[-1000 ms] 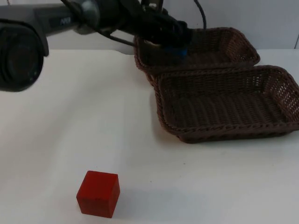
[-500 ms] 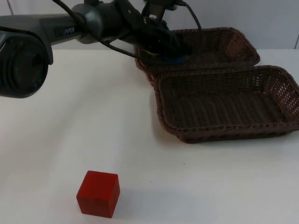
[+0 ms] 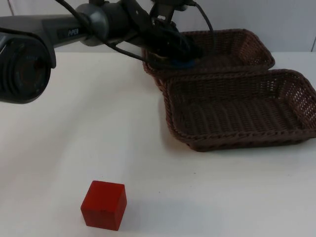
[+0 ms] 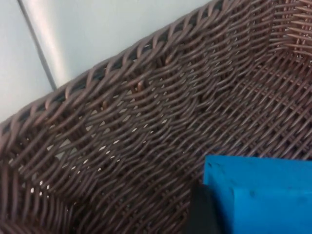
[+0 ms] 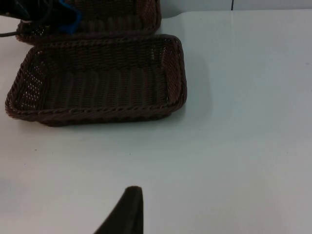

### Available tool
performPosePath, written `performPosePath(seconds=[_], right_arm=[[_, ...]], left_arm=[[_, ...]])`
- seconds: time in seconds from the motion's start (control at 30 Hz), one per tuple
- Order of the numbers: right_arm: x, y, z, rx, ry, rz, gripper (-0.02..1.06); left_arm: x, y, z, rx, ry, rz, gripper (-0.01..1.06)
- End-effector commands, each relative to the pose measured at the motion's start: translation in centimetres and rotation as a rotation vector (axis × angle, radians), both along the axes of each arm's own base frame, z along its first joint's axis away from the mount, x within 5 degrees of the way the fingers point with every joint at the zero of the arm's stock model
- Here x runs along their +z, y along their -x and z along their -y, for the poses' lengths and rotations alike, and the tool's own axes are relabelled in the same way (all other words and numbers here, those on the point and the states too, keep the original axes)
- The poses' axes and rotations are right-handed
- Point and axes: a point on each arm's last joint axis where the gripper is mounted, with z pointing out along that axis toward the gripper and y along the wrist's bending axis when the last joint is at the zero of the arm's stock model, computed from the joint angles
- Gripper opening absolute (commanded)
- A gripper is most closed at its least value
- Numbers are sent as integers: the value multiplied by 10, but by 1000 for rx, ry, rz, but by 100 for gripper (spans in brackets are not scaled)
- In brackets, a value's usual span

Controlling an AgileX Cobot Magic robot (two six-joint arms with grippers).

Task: Pick up one cube with the left hand and place it into the upper basket. Pick up one cube with the right hand and place it into the lower basket.

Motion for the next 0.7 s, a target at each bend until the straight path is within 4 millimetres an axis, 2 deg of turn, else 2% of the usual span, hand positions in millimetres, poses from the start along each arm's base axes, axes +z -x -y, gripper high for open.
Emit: performPosePath(seconds=[0.0,0.07,0.13,0.33,0.5,0.53,0.67], right_arm=[[-1,-1,0,-5,5,2,105],[-1,-1,0,-5,5,2,105],[-1,-1,0,-5,5,2,105],[-1,-1,0,-5,5,2,105],[-1,-1,0,-6,7,2,105],[-1,-1,0,-6,7,2,105],[-1,-1,0,-6,7,2,105]], left_arm=[[5,0,1,1,13,1,71],[6,0,2,2,20,-3,84],[11,1,2,-4,30,-12,90],[32,3,4,-15,59,-6,92],[69,10,5,-56,74,0,92],[69,10,5,-56,74,0,92],[104,21,6,-115,84,-20,92]])
